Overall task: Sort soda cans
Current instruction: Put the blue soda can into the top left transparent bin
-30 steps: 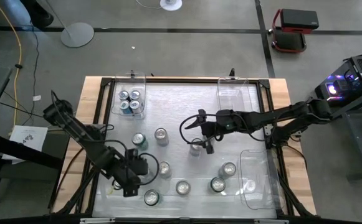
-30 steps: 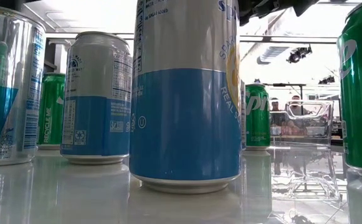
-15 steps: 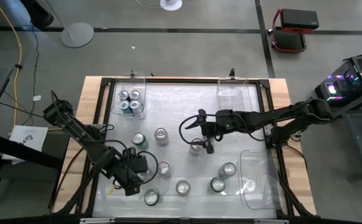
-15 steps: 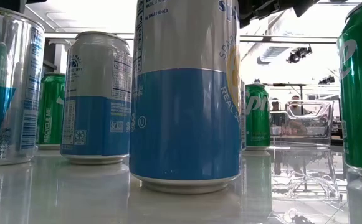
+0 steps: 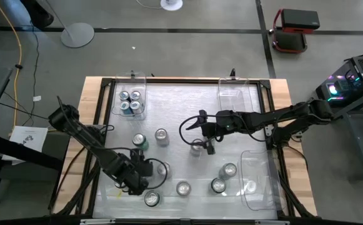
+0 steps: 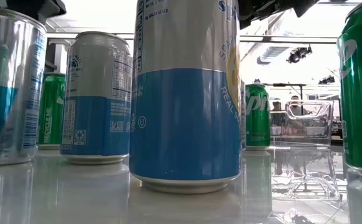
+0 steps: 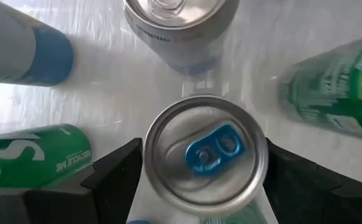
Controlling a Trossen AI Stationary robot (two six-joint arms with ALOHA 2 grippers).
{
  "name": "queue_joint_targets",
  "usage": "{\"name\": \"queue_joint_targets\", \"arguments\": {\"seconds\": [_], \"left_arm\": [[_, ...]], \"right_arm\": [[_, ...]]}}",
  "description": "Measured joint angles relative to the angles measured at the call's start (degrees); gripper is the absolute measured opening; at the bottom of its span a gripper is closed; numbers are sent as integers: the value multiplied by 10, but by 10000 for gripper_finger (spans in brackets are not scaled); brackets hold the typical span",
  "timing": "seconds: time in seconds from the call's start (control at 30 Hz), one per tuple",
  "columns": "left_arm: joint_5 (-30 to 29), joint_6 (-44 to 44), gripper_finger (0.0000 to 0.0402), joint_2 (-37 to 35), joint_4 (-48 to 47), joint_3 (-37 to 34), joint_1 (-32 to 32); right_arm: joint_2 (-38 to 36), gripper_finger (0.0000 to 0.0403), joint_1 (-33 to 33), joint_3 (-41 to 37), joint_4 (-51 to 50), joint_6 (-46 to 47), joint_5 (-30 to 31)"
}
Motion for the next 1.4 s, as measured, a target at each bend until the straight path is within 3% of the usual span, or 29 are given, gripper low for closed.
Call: {"name": "queue_joint_targets", "arguments": {"seconds": [0.2, 0.4, 0.5, 0.67, 0.83, 0.97, 1.07, 1.2, 1.27, 1.4], "left_arm": [[0, 2, 285, 6, 1, 0, 10], [0, 33, 232, 6, 25, 0, 17], [-1, 45, 226, -1, 34, 0, 20], [-18, 33, 226, -32, -64, 60, 23], [-111, 16, 226, -73, -204, 159, 24], [-274, 40, 226, -112, -239, 205, 55], [-365, 68, 226, -139, -238, 209, 118], [-381, 124, 226, -163, -250, 209, 254], [-358, 158, 226, -173, -249, 209, 341], [-252, 236, 226, -180, -222, 208, 529]], "right_arm": [[0, 288, 0, 0, 0, 3, 0], [0, 288, 0, 0, -11, 5, 0], [0, 288, 0, 0, -18, 5, 0], [-19, 288, 1, 0, -31, 5, 0], [-37, 288, 1, 0, -34, 5, 1], [-38, 288, 1, 0, -35, 5, 1], [-38, 288, 1, 0, -35, 15, 1], [-38, 288, 1, 0, -49, 28, 1], [-38, 288, 1, 0, -62, 37, 1], [-38, 288, 1, 0, -76, 50, 1]]}}
